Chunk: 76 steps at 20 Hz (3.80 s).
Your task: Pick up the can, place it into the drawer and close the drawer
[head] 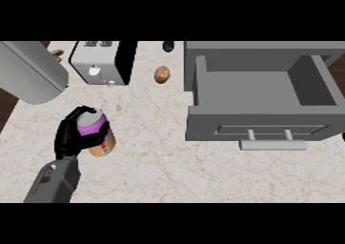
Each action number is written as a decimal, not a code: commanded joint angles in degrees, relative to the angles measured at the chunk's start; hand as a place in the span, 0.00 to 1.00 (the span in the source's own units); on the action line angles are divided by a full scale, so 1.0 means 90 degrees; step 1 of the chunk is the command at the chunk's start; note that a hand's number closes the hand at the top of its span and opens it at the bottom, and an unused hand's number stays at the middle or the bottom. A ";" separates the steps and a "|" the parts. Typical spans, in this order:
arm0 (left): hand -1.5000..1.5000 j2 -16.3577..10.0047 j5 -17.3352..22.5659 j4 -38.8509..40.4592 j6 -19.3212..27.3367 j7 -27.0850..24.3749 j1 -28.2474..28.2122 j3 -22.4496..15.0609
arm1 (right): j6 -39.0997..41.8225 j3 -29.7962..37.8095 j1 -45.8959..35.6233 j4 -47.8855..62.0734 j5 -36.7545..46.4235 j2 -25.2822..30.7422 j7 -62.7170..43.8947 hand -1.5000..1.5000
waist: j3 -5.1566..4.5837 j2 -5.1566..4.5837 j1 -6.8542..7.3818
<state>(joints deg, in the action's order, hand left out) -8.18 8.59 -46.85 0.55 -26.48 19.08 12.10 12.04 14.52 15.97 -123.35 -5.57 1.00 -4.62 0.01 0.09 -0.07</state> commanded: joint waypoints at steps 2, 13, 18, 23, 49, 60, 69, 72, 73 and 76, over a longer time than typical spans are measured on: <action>1.00 0.0262 -0.0029 -0.1048 0.0105 0.0499 -0.0191 -0.0393 | -0.0207 -0.0154 0.0044 -0.0329 0.0125 -0.0107 -0.0290 0.00 | 0.0000 0.0003 0.0007; 1.00 0.0341 -0.0366 -0.3220 0.0471 0.2083 -0.0032 -0.1158 | 0.0155 0.0149 0.0260 0.0334 0.0037 -0.0040 0.0499 0.00 | 0.0002 0.0000 -0.0008; 1.00 0.0530 -0.0651 -0.3924 0.0845 0.2962 0.0306 -0.1500 | 0.0263 0.0196 0.0446 -0.0434 -0.0278 -0.0002 -0.0078 0.00 | 0.0000 0.0003 -0.0022; 1.00 0.0802 -0.0704 -0.3497 0.1142 0.3558 0.1343 -0.1733 | -0.0166 -0.0263 0.0066 -0.0230 0.0205 -0.0106 -0.0081 0.00 | -0.0001 -0.0008 -0.0028; 1.00 0.0909 0.0084 0.0216 0.2957 0.4327 0.6321 -0.2418 | 0.0042 0.0221 0.0095 -0.0478 -0.0306 0.0003 -0.0349 0.00 | 0.0003 -0.0048 -0.0219; 1.00 0.0909 0.1065 0.1572 0.3469 0.3914 0.7305 -0.3355 | -0.0160 -0.0110 -0.0322 -0.0272 0.0245 -0.0070 -0.0422 0.00 | 0.0006 -0.0076 -0.0335; 1.00 0.0909 0.1678 0.2356 0.3610 0.3555 0.7421 -0.3954 | 0.0005 0.0318 -0.0588 0.0047 -0.0203 0.0246 -0.0382 0.00 | 0.0017 -0.0119 -0.0539; 1.00 0.0909 0.1851 0.2284 0.3825 0.3258 0.7228 -0.4319 | -0.0108 -0.0093 -0.0716 0.0141 0.0225 0.0053 -0.0320 0.00 | 0.0015 -0.0132 -0.0544; 1.00 0.0909 0.1782 0.2561 0.3817 0.3352 0.7554 -0.4202 | -0.0149 -0.0054 -0.0692 0.0035 0.0116 0.0019 -0.0424 0.00 | 0.0014 -0.0131 -0.0529; 1.00 0.0909 0.1885 0.2664 0.3931 0.3184 0.7464 -0.4430 | -0.0181 0.0223 -0.1172 0.0568 0.0069 0.0251 -0.0282 0.00 | 0.0022 -0.0185 -0.0627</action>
<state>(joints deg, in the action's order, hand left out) 0.00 24.54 -24.42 34.87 3.26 85.81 -25.65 11.11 14.98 8.70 -121.62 -4.83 2.23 -7.83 0.16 -1.25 -5.20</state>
